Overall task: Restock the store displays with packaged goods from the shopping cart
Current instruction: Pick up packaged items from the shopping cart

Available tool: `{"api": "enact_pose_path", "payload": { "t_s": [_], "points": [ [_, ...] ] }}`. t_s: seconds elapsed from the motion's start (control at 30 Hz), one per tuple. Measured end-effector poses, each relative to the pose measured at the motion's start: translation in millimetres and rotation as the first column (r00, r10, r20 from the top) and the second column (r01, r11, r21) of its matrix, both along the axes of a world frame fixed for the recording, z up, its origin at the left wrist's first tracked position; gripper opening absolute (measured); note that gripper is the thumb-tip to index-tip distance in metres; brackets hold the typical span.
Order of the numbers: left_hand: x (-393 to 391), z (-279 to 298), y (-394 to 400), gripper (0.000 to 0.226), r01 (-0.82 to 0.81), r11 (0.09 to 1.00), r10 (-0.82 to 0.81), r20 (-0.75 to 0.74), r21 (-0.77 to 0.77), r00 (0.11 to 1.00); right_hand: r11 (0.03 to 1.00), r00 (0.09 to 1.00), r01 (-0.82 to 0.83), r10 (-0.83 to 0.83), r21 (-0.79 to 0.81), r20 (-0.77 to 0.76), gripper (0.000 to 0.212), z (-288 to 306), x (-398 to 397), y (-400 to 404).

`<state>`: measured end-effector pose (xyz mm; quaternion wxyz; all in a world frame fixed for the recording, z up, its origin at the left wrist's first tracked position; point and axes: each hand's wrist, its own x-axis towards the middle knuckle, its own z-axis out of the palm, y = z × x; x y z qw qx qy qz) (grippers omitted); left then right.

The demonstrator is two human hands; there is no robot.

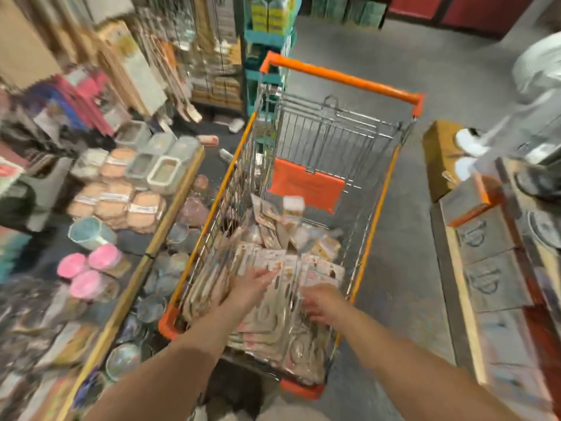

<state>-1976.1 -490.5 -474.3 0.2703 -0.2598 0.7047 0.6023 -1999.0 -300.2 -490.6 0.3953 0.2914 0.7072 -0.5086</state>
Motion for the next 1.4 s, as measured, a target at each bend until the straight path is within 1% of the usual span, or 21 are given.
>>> {"api": "enact_pose_path", "payload": {
  "t_s": [0.07, 0.13, 0.23, 0.3, 0.37, 0.43, 0.57, 0.63, 0.7, 0.77, 0.8, 0.87, 0.9, 0.93, 1.0, 1.07, 1.13, 1.23, 1.27, 1.37, 1.4],
  "points": [
    [9.2, 0.2, -0.1, 0.039, 0.030, 0.997, -0.029, 0.023, -0.066, 0.999, 0.998, 0.998, -0.057, 0.056, -0.017, -0.007, 0.024, -7.2, 6.7, -7.8],
    [15.6, -5.9, -3.8, 0.042, 0.059, 0.987, -0.049, 0.074, -0.148, 0.996, 0.998, 0.998, -0.060, 0.060, -0.027, -0.012, 0.027, -10.4, 9.8, -14.6],
    [16.7, -14.6, -4.5, 0.081, 0.085, 0.971, -0.054, 0.142, -0.225, 0.988, 0.999, 0.999, -0.033, 0.033, -0.006, -0.011, 0.028, -9.0, 15.8, -18.5],
    [12.6, -20.2, 0.0, 0.096, 0.172, 0.929, -0.121, 0.171, -0.328, 0.978, 0.997, 0.997, -0.076, 0.076, 0.018, -0.006, 0.029, -4.3, 20.7, -17.1],
    [9.0, -21.3, 7.1, 0.093, 0.262, 0.870, -0.199, 0.188, -0.417, 0.962, 0.995, 0.995, -0.101, 0.101, 0.006, -0.017, 0.031, -1.4, 23.5, -13.7],
    [4.6, -21.9, 10.1, 0.090, 0.327, 0.819, -0.259, 0.205, -0.471, 0.944, 0.996, 0.996, -0.085, 0.085, -0.017, -0.019, 0.030, -1.1, 23.9, -10.7],
    [3.1, -27.1, 9.2, 0.088, 0.481, 0.741, -0.369, 0.314, -0.469, 0.875, 0.998, 0.999, -0.048, 0.048, -0.034, 0.004, 0.032, -1.6, 28.2, -10.0],
    [8.1, -29.9, 10.6, 0.081, 0.527, 0.711, -0.424, 0.314, -0.466, 0.850, 0.999, 1.000, -0.012, 0.012, -0.037, 0.010, 0.032, -1.6, 29.4, -11.2],
    [13.7, -34.2, 12.8, 0.073, 0.556, 0.692, -0.479, 0.284, -0.460, 0.831, 0.999, 1.000, 0.020, -0.019, -0.031, 0.010, 0.027, -1.8, 30.2, -12.4],
    [17.6, -32.1, 14.5, 0.074, 0.540, 0.704, -0.496, 0.226, -0.460, 0.839, 0.998, 0.998, 0.067, -0.067, -0.017, 0.019, 0.021, -2.7, 32.1, -15.1],
    [18.2, -30.1, 14.4, 0.078, 0.500, 0.733, -0.476, 0.177, -0.461, 0.861, 0.995, 0.995, 0.098, -0.098, -0.009, 0.025, 0.019, -2.5, 33.4, -17.3],
    [16.5, -26.3, 11.3, 0.096, 0.367, 0.831, -0.358, 0.101, -0.418, 0.928, 0.987, 0.986, 0.162, -0.161, 0.000, 0.036, 0.017, -1.5, 37.2, -20.1],
    [14.5, -22.2, 7.5, 0.103, 0.303, 0.875, -0.287, 0.098, -0.378, 0.953, 0.983, 0.982, 0.184, -0.184, 0.010, 0.036, 0.017, -1.3, 39.3, -20.8],
    [11.5, -20.9, 2.3, 0.105, 0.258, 0.905, -0.234, 0.112, -0.339, 0.966, 0.981, 0.980, 0.196, -0.196, 0.019, 0.034, 0.017, -1.8, 41.4, -21.1],
    [7.0, -19.2, -10.6, 0.092, 0.223, 0.932, -0.192, 0.133, -0.286, 0.972, 0.979, 0.979, 0.202, -0.202, 0.026, 0.019, 0.018, -1.9, 45.2, -22.5],
    [6.3, -12.6, -23.3, 0.078, 0.230, 0.931, -0.204, 0.118, -0.284, 0.972, 0.983, 0.985, 0.172, -0.171, 0.058, -0.012, 0.019, -1.2, 45.8, -26.5],
    [8.6, -9.8, -33.0, 0.070, 0.247, 0.927, -0.225, 0.111, -0.283, 0.968, 0.987, 0.993, 0.109, -0.104, 0.118, -0.051, 0.023, -0.8, 44.6, -32.8],
    [12.5, -10.4, -41.3, 0.055, 0.254, 0.935, -0.236, 0.101, -0.246, 0.966, 0.971, 0.994, -0.029, 0.054, 0.238, -0.100, 0.034, -0.2, 42.5, -44.2],
    [12.6, -12.0, -43.4, 0.050, 0.241, 0.940, -0.225, 0.093, -0.242, 0.970, 0.959, 0.988, -0.048, 0.087, 0.279, -0.128, 0.035, -1.4, 42.5, -47.7],
    [13.2, -8.5, -47.4, 0.044, 0.192, 0.944, -0.179, 0.072, -0.267, 0.981, 0.920, 0.958, -0.020, 0.129, 0.390, -0.255, 0.029, -1.8, 42.8, -56.1],
    [13.3, -7.8, -48.9, 0.041, 0.167, 0.946, -0.157, 0.058, -0.279, 0.986, 0.906, 0.951, -0.045, 0.168, 0.421, -0.261, 0.029, -2.6, 43.0, -57.4]
  ]
}}
